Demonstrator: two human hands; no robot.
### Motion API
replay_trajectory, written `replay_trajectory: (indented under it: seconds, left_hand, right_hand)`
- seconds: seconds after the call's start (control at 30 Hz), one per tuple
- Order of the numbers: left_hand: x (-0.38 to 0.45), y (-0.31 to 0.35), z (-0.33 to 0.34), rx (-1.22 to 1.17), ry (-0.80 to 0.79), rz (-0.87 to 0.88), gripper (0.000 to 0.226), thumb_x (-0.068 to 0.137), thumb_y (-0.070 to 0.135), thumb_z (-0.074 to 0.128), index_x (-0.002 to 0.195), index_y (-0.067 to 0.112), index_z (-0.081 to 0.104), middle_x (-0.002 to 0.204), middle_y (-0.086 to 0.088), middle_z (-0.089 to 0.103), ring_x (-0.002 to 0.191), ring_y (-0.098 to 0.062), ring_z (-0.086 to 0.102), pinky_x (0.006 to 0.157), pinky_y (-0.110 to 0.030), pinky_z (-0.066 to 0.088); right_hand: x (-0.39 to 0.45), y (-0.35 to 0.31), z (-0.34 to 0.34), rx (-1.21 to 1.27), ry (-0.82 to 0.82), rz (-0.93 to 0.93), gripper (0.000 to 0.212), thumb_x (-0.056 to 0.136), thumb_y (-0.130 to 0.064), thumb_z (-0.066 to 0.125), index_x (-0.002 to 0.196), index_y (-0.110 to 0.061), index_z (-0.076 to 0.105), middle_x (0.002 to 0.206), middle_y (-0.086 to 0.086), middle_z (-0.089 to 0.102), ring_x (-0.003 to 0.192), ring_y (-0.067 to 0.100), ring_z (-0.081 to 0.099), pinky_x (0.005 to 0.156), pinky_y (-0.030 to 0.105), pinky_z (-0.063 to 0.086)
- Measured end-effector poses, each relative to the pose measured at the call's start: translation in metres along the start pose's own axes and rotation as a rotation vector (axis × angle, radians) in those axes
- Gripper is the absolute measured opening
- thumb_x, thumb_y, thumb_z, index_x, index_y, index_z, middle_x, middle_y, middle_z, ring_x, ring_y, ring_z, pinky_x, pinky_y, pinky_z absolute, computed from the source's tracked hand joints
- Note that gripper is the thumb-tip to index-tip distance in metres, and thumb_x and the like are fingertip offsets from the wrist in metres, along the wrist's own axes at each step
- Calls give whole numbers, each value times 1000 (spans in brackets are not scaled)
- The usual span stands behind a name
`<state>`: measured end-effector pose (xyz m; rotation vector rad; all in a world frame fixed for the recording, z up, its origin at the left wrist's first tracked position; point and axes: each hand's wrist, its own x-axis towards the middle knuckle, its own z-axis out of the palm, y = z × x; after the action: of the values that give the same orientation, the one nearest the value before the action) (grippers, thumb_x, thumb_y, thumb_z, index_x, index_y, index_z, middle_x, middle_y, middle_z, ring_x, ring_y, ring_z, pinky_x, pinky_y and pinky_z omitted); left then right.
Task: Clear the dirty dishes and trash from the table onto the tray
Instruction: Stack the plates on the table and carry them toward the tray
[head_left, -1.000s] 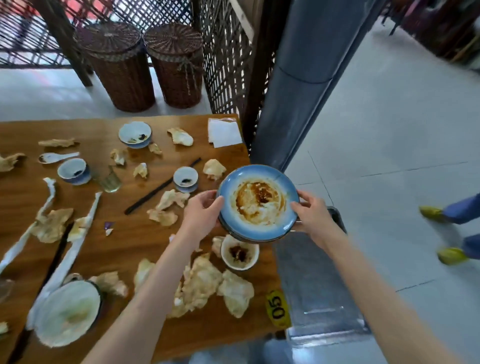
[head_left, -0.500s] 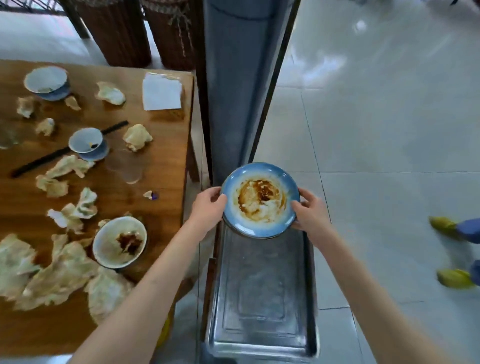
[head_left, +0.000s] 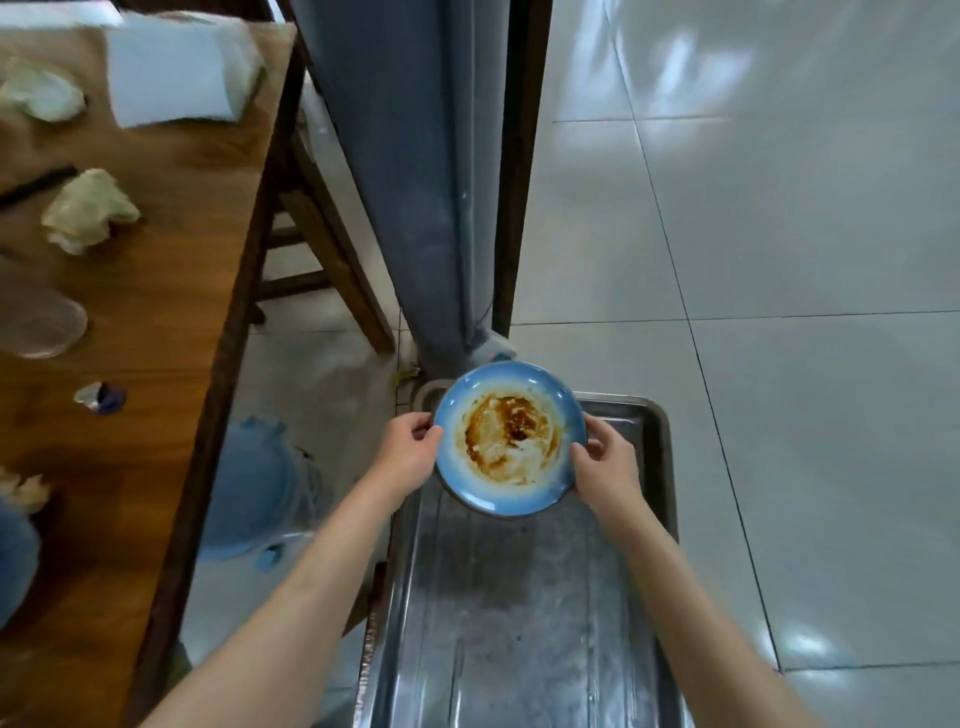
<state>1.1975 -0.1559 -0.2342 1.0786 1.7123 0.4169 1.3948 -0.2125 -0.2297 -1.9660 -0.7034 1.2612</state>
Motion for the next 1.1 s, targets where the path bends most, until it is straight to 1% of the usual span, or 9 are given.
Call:
replay_trajectory:
  seconds: [0.17,0.33,0.5,0.67,0.73,0.83,0.9,1.0,1.1]
  left_hand:
    - [21,-26,14,75,-52,-33,32,95,12,49,127,4,52,103,-3,60,97,-17,58,85,-32,50]
    - [27,-46,17,142,-55,-67,33,95,12,49,127,6,52,97,0,60,93,-16,59,83,-32,50]
    - [30,-51,18,190,-49,-61,29,94,13,52,122,8,56,92,4,60,86,-11,59,75,-27,49]
    - [31,-59,22,240,-62,-63,13,93,11,51,96,17,63,89,-2,65,89,-19,63,83,-36,51]
    - [32,-61,22,257,-54,-54,24,93,10,51,77,28,51,81,4,59,82,-15,59,77,-32,52]
    - [33,-62,22,263,-37,-47,37,93,10,51,69,35,41,75,11,54,71,-5,54,62,-18,45]
    - [32,-60,22,273,-35,-41,38,93,10,51,69,37,41,74,13,53,68,0,51,58,-14,42]
    - [34,-62,21,262,-49,-25,32,93,9,52,76,36,49,75,14,53,73,-5,55,57,-14,41]
    - [35,-65,21,261,-29,-21,17,93,9,52,107,12,62,73,17,49,67,3,49,55,-12,37]
  right_hand:
    - [25,33,15,-25,-9,58,42,91,-5,50,130,-20,52,110,6,63,101,20,61,84,47,54]
    - [34,45,28,-35,-9,80,42,91,-3,51,129,-22,53,114,6,61,101,17,59,78,33,54]
    - [37,51,30,-52,-15,108,44,91,-3,50,131,-21,52,115,7,62,104,20,59,86,44,53]
    - [37,57,31,-83,-18,114,43,91,-4,52,130,-22,52,115,5,62,102,17,59,87,45,53]
    - [39,59,32,-88,-22,109,44,91,-4,52,131,-23,52,116,2,61,102,15,57,88,42,53]
    - [41,60,35,-85,-35,106,44,91,-5,51,131,-24,51,117,2,61,105,16,57,89,45,52]
    - [42,61,36,-84,-38,108,44,91,-5,51,131,-24,51,119,3,60,108,17,56,91,47,51]
    - [42,64,37,-76,-40,117,44,92,-5,50,131,-25,51,121,3,58,111,19,55,90,48,51]
    - [43,65,38,-60,-40,129,44,93,-4,49,132,-25,50,121,4,57,109,19,56,89,47,52]
